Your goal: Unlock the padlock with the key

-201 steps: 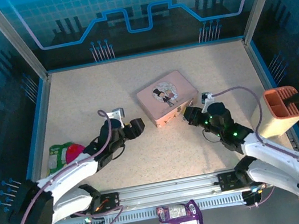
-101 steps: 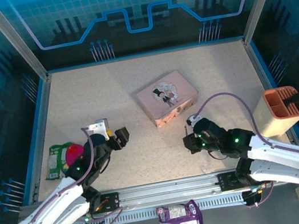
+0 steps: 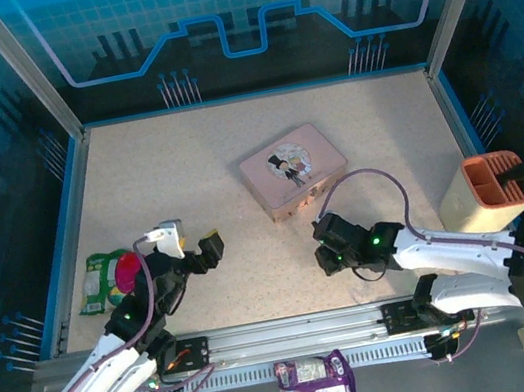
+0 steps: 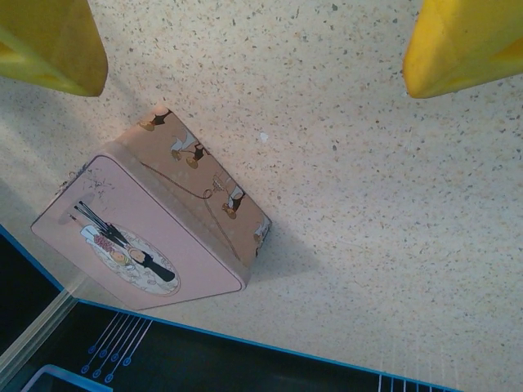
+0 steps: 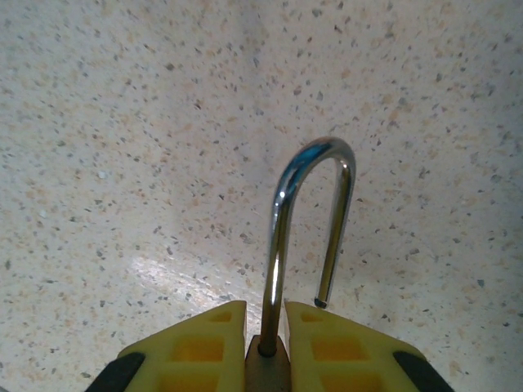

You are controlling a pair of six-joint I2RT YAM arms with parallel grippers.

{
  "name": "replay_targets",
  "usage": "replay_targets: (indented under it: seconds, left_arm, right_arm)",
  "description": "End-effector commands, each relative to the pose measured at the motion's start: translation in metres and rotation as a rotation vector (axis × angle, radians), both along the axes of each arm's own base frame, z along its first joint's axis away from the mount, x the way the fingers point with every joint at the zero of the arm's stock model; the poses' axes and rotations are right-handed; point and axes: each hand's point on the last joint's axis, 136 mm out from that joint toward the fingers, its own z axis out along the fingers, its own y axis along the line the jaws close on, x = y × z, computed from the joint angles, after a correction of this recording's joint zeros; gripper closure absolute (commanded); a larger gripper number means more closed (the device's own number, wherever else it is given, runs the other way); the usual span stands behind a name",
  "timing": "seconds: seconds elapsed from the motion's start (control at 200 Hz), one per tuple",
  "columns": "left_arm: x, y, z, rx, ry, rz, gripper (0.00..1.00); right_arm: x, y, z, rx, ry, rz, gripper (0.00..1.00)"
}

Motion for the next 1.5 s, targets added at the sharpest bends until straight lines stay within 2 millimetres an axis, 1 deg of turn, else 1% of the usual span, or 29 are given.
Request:
replay_targets:
  seconds: [0.0,0.115,0.23,0.295,0.38,0.475,0.545,0.615,0.685,0.75,0.826,0.871,0.936,0.971,1.011,1.071,1.116,1.196,1.201,1.216,1.226,1.276,1.341,1.361,1.431,1.491]
  left_arm:
    - [0.0,0.0,-0.003,0.016,-0.021,-0.012,0.06]
    - [0.0,-0.001,-0.005,0.014,-0.017,-0.012,0.06]
    - [0.0,-0.001,-0.006,0.009,-0.021,-0.014,0.06]
    - [0.0,-0.001,-0.008,0.009,-0.021,-0.013,0.06]
    - [0.0,-0.001,-0.008,0.01,-0.021,-0.011,0.06]
    - [0.001,-0.001,-0.008,0.01,-0.025,-0.01,0.06]
    - [0.001,-0.001,-0.007,0.01,-0.027,-0.011,0.06]
    - [0.001,-0.001,-0.006,0.011,-0.029,-0.013,0.05]
    - [0.001,-0.001,-0.006,0.01,-0.03,-0.011,0.05]
    - [0.002,-0.001,-0.006,0.014,-0.031,-0.01,0.05]
    - [0.004,0.001,-0.002,0.009,-0.031,0.005,0.05]
    - [0.006,0.001,0.005,-0.005,-0.03,0.019,0.03]
    - [0.012,0.004,0.016,-0.008,-0.007,0.051,0.02]
    - [0.017,0.005,0.02,-0.003,0.011,0.074,0.02]
    - [0.024,0.004,0.03,0.001,0.017,0.088,0.01]
    - [0.035,0.0,0.04,0.02,0.016,0.096,0.01]
    - [0.045,-0.001,0.042,0.047,0.021,0.116,0.01]
    - [0.061,0.004,0.046,0.091,0.032,0.178,0.01]
    - [0.062,0.004,0.047,0.091,0.03,0.182,0.01]
    - [0.065,0.005,0.047,0.102,0.031,0.188,0.01]
    - [0.067,0.005,0.048,0.106,0.028,0.19,0.01]
    - [0.077,0.007,0.048,0.13,0.03,0.211,0.01]
    - [0.088,0.015,0.05,0.153,0.025,0.265,0.01]
    - [0.091,0.018,0.051,0.164,0.018,0.28,0.01]
    - [0.099,0.024,0.055,0.223,-0.02,0.312,0.01]
    - [0.103,0.03,0.057,0.284,-0.058,0.335,0.01]
  right_arm:
    - [0.007,0.012,0.001,0.031,0.029,0.0,1.0]
    - [0.006,0.013,-0.013,0.012,0.085,-0.008,0.98]
    - [0.005,0.013,-0.02,-0.006,0.108,-0.013,0.96]
    - [0.005,0.011,-0.022,-0.02,0.116,-0.017,0.93]
    - [0.005,0.008,-0.023,-0.033,0.117,-0.023,0.84]
    - [0.005,0.003,-0.022,-0.047,0.113,-0.03,0.71]
    - [0.005,0.001,-0.019,-0.046,0.104,-0.033,0.63]
    - [0.004,0.0,-0.016,-0.04,0.096,-0.033,0.54]
    - [0.004,-0.002,-0.012,-0.035,0.082,-0.032,0.47]
    - [0.004,-0.006,-0.007,-0.04,0.068,-0.036,0.43]
    - [0.005,-0.012,0.003,-0.048,0.045,-0.044,0.4]
    - [0.005,-0.015,0.01,-0.055,0.031,-0.039,0.38]
    - [0.008,-0.021,0.026,-0.067,-0.006,-0.033,0.35]
    - [0.011,-0.024,0.038,-0.076,-0.034,-0.025,0.34]
    - [0.015,-0.028,0.052,-0.086,-0.07,-0.017,0.33]
    - [0.024,-0.034,0.078,-0.094,-0.137,-0.011,0.32]
    - [0.032,-0.039,0.099,-0.101,-0.199,-0.009,0.31]
    - [0.048,-0.05,0.132,-0.122,-0.333,-0.029,0.3]
    - [0.05,-0.051,0.133,-0.125,-0.342,-0.035,0.3]
    - [0.053,-0.055,0.138,-0.134,-0.372,-0.047,0.22]
    - [0.055,-0.057,0.142,-0.138,-0.391,-0.059,0.2]
    - [0.067,-0.072,0.157,-0.17,-0.49,-0.123,0.12]
    - [0.076,-0.08,0.167,-0.185,-0.602,-0.125,0.03]
    - [0.079,-0.079,0.171,-0.174,-0.639,-0.115,0.0]
    - [0.083,-0.079,0.181,-0.185,-0.753,-0.063,0.0]
    - [0.087,-0.086,0.177,-0.24,-0.827,-0.045,0.0]
